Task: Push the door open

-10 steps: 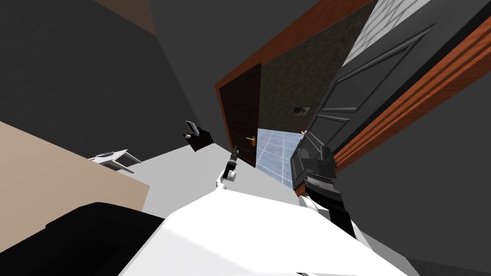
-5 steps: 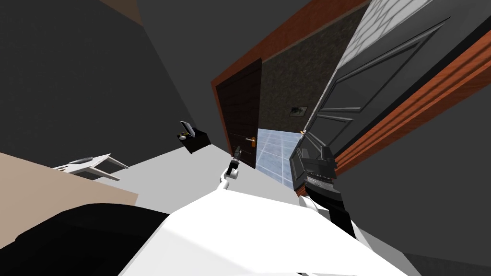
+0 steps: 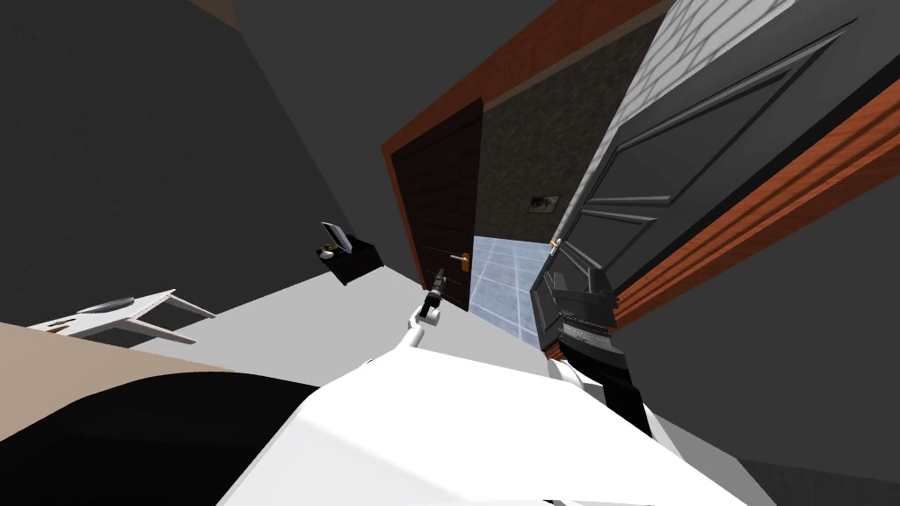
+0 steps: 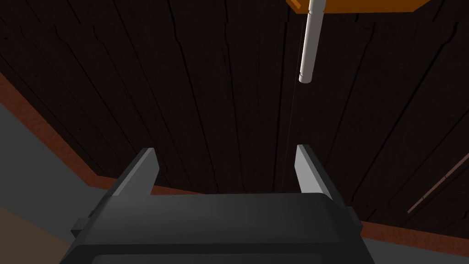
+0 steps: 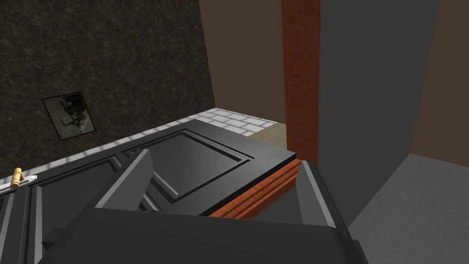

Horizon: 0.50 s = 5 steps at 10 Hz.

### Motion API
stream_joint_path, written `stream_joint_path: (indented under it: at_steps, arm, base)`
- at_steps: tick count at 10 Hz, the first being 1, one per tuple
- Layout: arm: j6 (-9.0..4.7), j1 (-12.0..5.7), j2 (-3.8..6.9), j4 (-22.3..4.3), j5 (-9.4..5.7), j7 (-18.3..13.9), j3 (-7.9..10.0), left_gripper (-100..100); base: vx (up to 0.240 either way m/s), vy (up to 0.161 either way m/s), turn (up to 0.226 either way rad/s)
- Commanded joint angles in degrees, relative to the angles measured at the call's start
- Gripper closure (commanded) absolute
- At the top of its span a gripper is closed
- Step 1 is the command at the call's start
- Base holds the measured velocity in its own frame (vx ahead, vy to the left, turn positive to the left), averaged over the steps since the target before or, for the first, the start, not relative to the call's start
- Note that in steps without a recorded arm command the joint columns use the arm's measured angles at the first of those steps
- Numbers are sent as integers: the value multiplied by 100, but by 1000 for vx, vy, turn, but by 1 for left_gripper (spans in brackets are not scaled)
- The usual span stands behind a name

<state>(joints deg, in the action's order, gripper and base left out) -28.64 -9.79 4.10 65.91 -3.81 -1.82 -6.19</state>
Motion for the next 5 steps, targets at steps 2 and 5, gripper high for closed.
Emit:
stream_joint_path:
  at_steps: [2, 5]
  arm:
    - [57, -311, -19, -423, 2, -41, -44, -100]
    - [92, -653, -58, -965, 7, -81, -97, -100]
  base:
    - [63, 56, -76]
    - [82, 76, -72]
